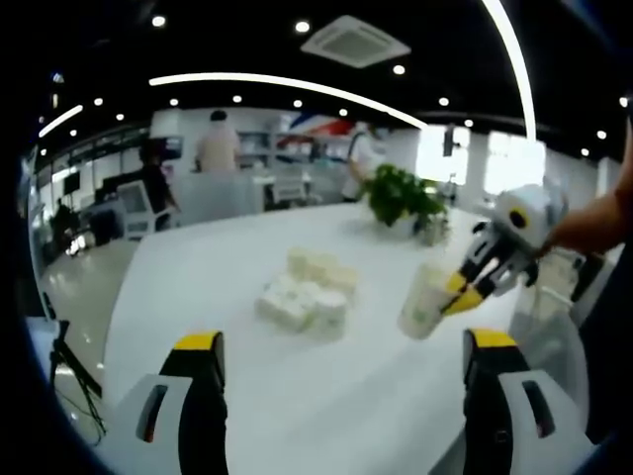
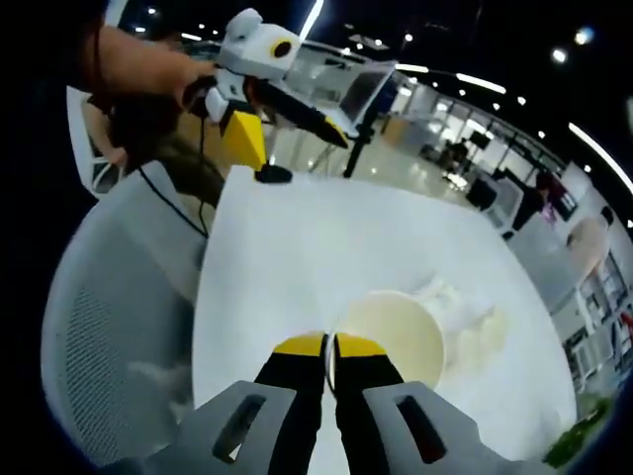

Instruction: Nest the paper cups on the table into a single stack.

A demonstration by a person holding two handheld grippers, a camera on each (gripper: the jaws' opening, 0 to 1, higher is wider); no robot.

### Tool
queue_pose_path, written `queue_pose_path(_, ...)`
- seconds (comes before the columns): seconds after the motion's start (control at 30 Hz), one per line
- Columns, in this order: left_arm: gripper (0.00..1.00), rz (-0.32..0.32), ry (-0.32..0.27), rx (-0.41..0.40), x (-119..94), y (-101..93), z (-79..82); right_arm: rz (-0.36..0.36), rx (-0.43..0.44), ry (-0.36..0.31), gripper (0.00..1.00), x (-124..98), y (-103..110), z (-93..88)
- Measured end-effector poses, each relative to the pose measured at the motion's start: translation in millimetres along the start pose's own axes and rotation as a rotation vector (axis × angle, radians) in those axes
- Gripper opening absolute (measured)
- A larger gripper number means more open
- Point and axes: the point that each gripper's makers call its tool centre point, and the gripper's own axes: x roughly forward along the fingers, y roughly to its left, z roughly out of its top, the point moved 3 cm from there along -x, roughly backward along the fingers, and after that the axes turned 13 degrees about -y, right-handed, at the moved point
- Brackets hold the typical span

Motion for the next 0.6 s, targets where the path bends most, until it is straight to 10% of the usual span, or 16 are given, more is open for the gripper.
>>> queue_pose_path(0.6, 0.99, 0.013, -0.005, -0.014, -3.1, 0.9, -1.6, 0.014, 0.029, 0.042, 0.0, 18.6, 14.2, -32.6)
